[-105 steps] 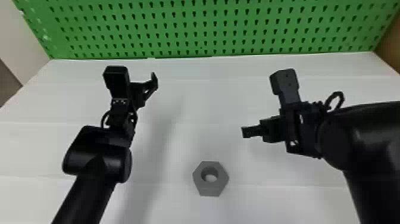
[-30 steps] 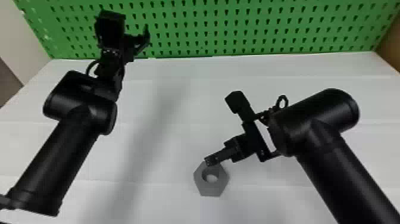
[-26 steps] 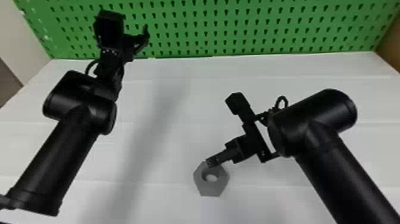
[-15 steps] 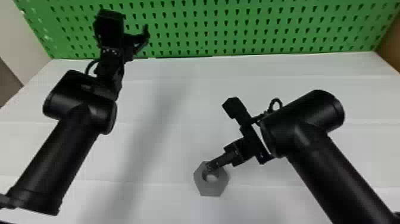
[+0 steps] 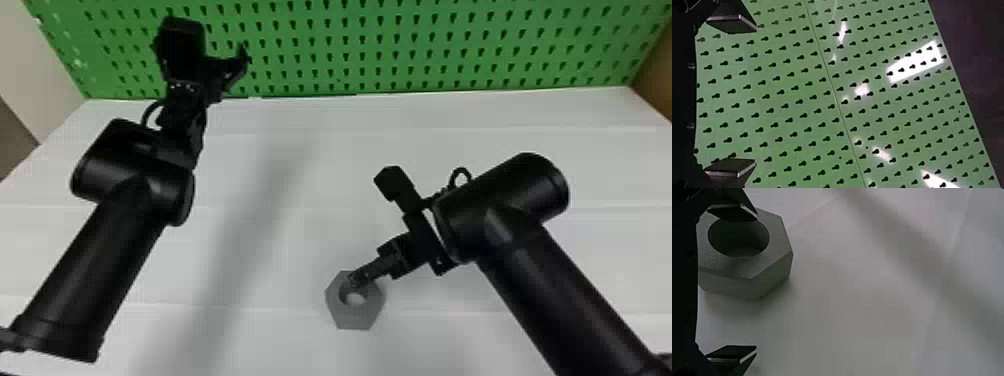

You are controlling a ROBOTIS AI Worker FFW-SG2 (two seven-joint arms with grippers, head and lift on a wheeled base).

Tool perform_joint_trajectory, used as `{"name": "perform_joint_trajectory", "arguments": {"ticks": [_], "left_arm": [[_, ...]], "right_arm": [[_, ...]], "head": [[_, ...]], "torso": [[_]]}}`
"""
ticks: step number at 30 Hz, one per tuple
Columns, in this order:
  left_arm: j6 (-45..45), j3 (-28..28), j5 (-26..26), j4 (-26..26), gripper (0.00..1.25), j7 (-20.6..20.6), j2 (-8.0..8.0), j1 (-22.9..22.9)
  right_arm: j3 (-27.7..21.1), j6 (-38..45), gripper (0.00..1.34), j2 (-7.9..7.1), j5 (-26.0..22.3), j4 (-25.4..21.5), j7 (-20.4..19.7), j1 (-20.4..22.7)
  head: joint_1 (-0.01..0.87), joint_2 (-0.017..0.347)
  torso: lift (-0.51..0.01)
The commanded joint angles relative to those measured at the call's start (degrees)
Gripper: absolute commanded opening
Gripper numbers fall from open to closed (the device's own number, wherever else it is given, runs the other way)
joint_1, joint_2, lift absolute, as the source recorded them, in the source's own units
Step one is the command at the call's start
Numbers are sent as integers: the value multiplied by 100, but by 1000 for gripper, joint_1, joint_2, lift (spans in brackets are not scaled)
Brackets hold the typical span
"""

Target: Pick up the hex nut

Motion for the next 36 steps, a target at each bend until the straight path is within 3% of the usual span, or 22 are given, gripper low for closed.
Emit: {"name": "perform_joint_trajectory", "arguments": {"ticks": [1, 18, 21, 25, 29, 34, 36], "left_arm": [[0, -16, 0, 0, 1160, 0, 0, 0], [-26, 2, 0, 9, 1160, 9, 0, 27], [-35, 2, -9, 9, 1160, 9, 0, 27], [-35, 2, -17, 9, 1160, 9, 0, 18], [-35, 2, -17, 26, 1160, 18, 0, 9], [-35, -7, -17, 52, 1160, 9, 0, 9], [-35, -25, -17, 61, 1160, 18, 0, 9]], "right_arm": [[39, -41, 1221, 27, 31, 126, 0, -40], [153, -50, 1161, 44, 57, 276, 9, -163], [179, 11, 1025, 44, 101, 276, 9, -189], [197, 117, 686, 44, 198, 276, 70, -207], [249, 117, 643, 44, 699, 276, 501, -224], [241, 82, 350, 44, 866, 276, 606, -224], [223, 73, 327, 53, 910, 276, 633, -216]], "head": [[785, 146], [785, 147], [785, 146], [785, 147], [785, 147], [785, 147], [785, 147]], "torso": [[-91], [-91], [-91], [-91], [-91], [-91], [-91]]}}
